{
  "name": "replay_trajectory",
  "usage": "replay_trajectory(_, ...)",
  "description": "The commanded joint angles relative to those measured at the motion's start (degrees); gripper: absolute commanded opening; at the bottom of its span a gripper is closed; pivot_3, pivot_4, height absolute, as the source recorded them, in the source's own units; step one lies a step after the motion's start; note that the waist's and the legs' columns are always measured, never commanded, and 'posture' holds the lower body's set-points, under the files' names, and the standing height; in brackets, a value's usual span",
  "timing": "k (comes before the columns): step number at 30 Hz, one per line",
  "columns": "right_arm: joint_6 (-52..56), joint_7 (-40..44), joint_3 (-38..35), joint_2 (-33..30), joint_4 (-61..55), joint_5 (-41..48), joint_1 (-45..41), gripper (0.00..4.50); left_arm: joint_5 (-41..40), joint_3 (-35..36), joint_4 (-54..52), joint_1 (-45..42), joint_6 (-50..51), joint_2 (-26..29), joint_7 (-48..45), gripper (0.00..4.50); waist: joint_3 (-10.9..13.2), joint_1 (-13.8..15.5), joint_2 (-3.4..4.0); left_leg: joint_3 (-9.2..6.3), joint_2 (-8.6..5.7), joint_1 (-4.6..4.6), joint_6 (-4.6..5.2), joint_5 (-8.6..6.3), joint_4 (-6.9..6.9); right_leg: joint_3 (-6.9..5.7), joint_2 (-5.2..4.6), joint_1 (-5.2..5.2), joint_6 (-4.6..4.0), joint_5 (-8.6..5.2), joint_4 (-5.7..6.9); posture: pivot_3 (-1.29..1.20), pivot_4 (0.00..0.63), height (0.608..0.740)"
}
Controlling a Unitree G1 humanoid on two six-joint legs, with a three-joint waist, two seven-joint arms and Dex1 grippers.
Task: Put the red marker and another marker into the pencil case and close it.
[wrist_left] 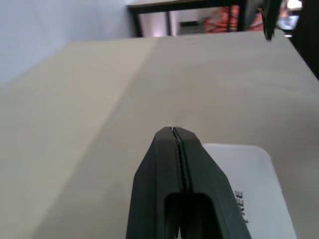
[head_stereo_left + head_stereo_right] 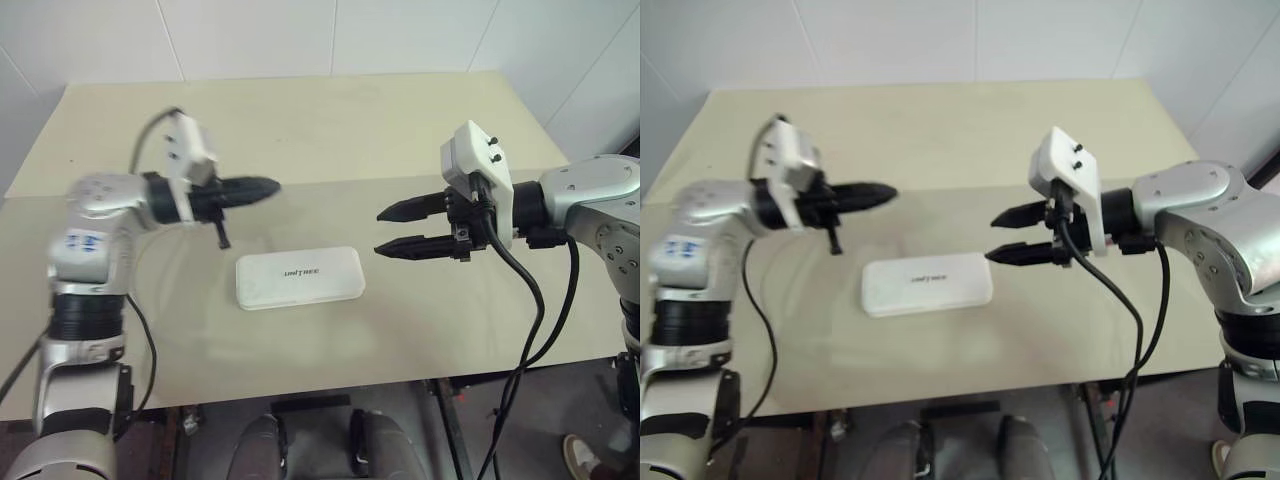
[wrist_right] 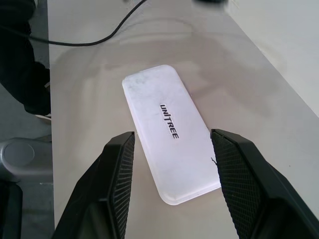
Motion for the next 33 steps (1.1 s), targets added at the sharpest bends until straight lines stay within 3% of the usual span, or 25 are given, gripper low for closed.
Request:
replay_trajectory(1, -2.9, 1.3, 0.4, 0.4, 1.4, -1.4, -1.0, 2.56, -3.9, 5.4, -5.5, 4.8, 5.3, 3.2, 2.8, 0.02, 0.0, 0.0, 0.00, 0.01, 0.01, 0.00, 0.00, 0.00, 0.01, 0.01, 0.01, 0.00, 0.00, 0.00, -0.01, 0.00, 0.150, 0.740)
replay_trajectory(9, -9.1, 3.7, 4.4, 3.0, 8.1, -7.1, -1.9, 2.56, -4.2, 14.6, -10.5, 16.6, 6.5, 6.4, 10.8, 0.02, 0.0, 0.1, -0.01, 0.01, -0.01, -0.01, 0.00, -0.02, -0.01, 0.02, 0.00, -0.01, -0.01, 0.00, -0.03, 0.00, 0.150, 0.740)
replay_trajectory(19, -10.7, 5.7, 5.1, 5.1, 10.5, -9.2, -3.0, 2.56, -4.8, 14.7, -12.2, 20.1, 6.5, 6.8, 14.4, 0.02, 0.0, 0.1, -0.01, 0.02, 0.02, -0.01, -0.04, -0.04, -0.03, 0.00, 0.02, -0.01, -0.02, 0.00, -0.04, 0.00, 0.150, 0.740)
replay_trajectory(33, -10.1, 5.8, 4.3, 4.8, 9.8, -10.0, -2.2, 2.56, -4.0, 12.1, -9.1, 18.7, 4.9, 7.3, 14.7, 0.02, 0.0, 0.1, -0.01, 0.04, 0.02, -0.01, -0.05, -0.05, -0.04, 0.01, 0.01, -0.02, -0.02, 0.00, -0.07, 0.00, 0.150, 0.740)
